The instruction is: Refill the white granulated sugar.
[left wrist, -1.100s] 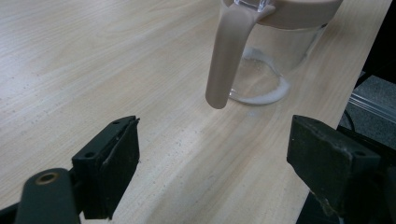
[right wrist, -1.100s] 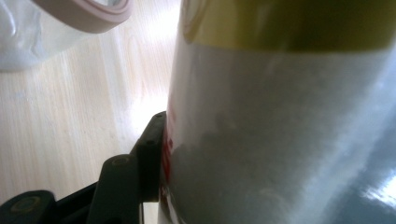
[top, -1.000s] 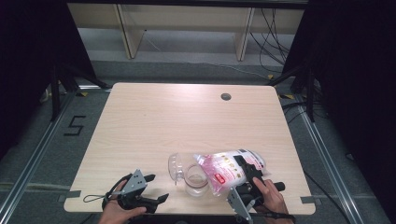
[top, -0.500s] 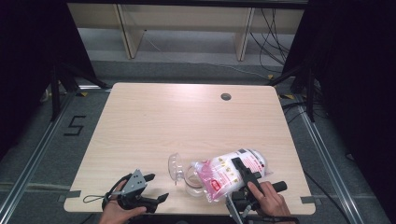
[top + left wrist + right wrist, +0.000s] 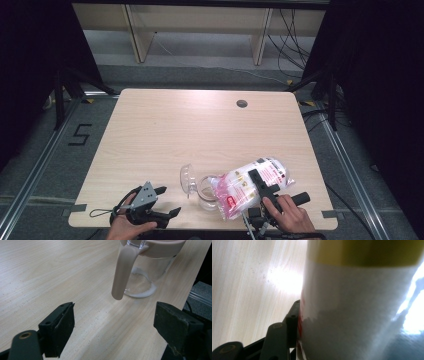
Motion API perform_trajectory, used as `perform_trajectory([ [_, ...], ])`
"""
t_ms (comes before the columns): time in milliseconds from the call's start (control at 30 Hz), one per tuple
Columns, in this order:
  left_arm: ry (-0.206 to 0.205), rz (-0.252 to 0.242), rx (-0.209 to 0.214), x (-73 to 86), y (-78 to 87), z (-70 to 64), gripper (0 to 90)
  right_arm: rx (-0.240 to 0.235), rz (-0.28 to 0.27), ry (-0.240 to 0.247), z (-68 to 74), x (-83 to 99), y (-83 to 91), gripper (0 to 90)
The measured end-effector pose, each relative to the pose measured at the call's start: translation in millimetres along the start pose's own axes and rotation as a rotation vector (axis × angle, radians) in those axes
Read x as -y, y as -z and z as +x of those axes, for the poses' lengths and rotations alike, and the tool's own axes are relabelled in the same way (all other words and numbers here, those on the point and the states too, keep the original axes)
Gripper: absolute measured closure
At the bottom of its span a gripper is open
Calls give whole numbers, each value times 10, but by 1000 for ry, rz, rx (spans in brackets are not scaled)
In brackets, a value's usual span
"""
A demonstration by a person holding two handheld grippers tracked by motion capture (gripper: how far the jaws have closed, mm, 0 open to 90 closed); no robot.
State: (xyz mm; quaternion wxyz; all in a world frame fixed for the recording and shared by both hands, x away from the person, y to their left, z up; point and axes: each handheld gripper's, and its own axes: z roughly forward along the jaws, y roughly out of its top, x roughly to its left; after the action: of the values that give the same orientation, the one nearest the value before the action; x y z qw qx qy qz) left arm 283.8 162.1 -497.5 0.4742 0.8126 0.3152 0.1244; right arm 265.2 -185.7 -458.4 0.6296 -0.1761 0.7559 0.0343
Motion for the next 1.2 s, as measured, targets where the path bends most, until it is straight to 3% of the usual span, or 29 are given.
perform_trajectory([
  [33, -2, 4, 2, -2, 1, 2, 168, 1, -2, 29, -22, -6, 2, 489],
  [100, 2, 3, 3, -1, -1, 0, 168, -20, 21, 16, -13, -9, 22, 490],
  [167, -1, 7, 3, -1, 1, 1, 163, -11, 11, 19, -14, -9, 25, 490],
  [200, 2, 4, 3, -1, -2, -3, 159, -6, -10, 59, -45, -16, 13, 491],
  [233, -23, 22, -6, -3, 8, 16, 159, -8, -4, 57, -38, -17, 16, 491],
  [333, -2, 0, 4, -1, -2, -1, 159, -15, 1, 89, -52, -19, 13, 492],
  [433, -2, 5, 4, -2, -1, 1, 159, -25, 16, 58, -23, -12, 19, 494],
  [500, -5, 1, 4, -4, -2, 0, 159, -17, 8, 110, -60, -19, 13, 495],
  [533, -2, 0, 4, -3, -3, -2, 159, -17, 9, 109, -62, -19, 15, 495],
  [567, -30, 25, -5, -5, 10, 20, 159, -11, 9, 104, -62, -16, 17, 495],
  [800, -14, 9, 3, -4, 3, 5, 159, -9, 20, 130, -87, -15, 19, 499],
  [833, -29, 28, -5, -9, 12, 18, 159, -11, 24, 119, -81, -15, 21, 500],
  [867, -12, 7, 3, -5, 2, 4, 159, -17, 27, 122, -86, -14, 24, 501],
  [900, -28, 23, -4, -7, 10, 18, 159, -16, 17, 150, -106, -11, 17, 502],
  [967, -24, 24, -5, -5, 8, 17, 158, -16, 20, 149, -99, -12, 19, 503],
  [1033, -24, 25, -5, -6, 8, 17, 158, -28, 28, 185, -126, -11, 24, 506],
  [1200, -12, 7, 3, -4, -4, 3, 158, -29, 35, 160, -119, 1, 26, 510],
])
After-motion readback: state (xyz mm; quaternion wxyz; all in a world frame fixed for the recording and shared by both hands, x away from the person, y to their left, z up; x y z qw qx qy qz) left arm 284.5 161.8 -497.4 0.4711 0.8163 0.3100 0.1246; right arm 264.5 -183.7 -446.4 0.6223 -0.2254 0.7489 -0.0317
